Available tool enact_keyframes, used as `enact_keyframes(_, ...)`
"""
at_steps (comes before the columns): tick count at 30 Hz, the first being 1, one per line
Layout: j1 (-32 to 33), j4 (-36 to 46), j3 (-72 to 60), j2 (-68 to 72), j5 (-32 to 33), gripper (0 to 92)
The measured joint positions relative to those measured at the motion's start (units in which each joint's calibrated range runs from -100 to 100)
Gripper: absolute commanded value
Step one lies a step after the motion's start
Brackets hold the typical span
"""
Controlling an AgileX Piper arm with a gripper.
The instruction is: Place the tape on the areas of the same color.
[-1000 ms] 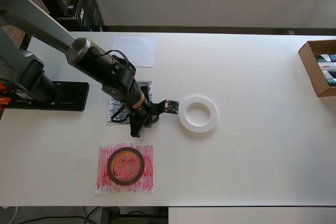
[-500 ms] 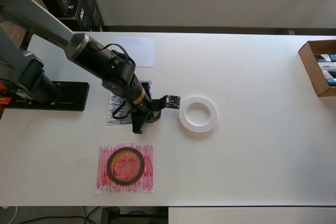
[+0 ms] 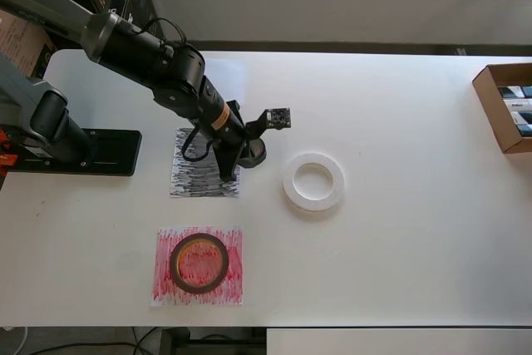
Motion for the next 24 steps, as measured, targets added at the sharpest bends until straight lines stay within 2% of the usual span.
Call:
enact_keyframes(8, 0.1, -1.2, 12.3, -9.5, -0.2, 0.0)
enact_keyframes(14, 0.1, -3.1, 19.2, -11.1, -0.2, 0.0)
enact_keyframes(24, 0.1, -8.2, 22.3, -9.4, -1.1, 0.0)
